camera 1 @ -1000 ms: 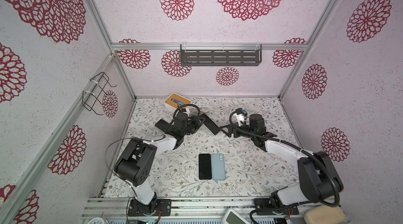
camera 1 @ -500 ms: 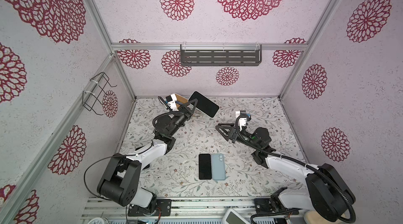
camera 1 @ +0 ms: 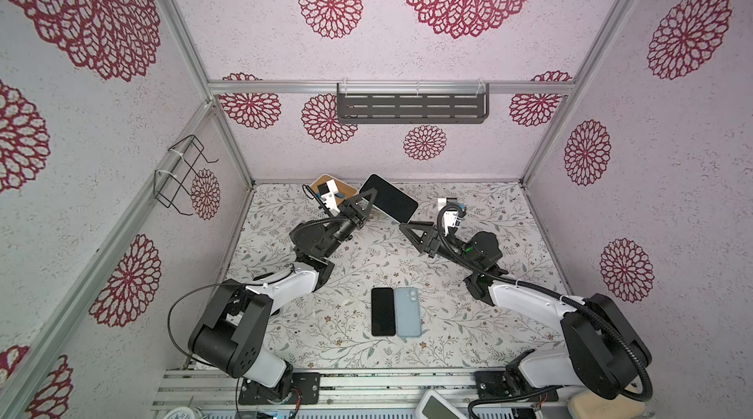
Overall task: Take the phone out of the phone case
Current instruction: Remove the phone case from the phone.
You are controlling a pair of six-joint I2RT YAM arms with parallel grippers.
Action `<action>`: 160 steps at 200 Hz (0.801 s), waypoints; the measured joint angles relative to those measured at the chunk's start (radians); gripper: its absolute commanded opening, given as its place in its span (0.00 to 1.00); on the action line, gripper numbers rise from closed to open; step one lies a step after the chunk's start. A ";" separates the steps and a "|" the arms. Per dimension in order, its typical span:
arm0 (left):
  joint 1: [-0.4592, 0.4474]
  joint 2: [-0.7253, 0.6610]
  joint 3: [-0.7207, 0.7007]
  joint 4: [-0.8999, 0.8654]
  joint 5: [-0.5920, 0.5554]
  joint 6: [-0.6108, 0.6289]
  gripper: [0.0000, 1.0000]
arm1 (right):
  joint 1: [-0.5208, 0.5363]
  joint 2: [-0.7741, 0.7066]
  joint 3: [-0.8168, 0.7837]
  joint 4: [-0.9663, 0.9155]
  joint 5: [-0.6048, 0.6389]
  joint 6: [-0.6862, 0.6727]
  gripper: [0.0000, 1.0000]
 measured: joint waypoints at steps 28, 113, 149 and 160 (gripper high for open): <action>-0.005 0.000 -0.002 0.001 0.000 0.000 0.00 | 0.000 0.016 0.000 0.023 -0.002 0.019 0.35; -0.005 -0.008 -0.004 -0.043 -0.016 -0.032 0.00 | 0.000 0.019 0.003 0.034 -0.012 0.030 0.18; -0.005 -0.057 -0.003 -0.199 -0.031 -0.045 0.00 | 0.003 0.012 0.001 -0.022 -0.019 -0.011 0.18; -0.005 -0.072 0.002 -0.256 -0.034 -0.047 0.00 | 0.005 0.000 -0.001 -0.058 -0.016 -0.042 0.17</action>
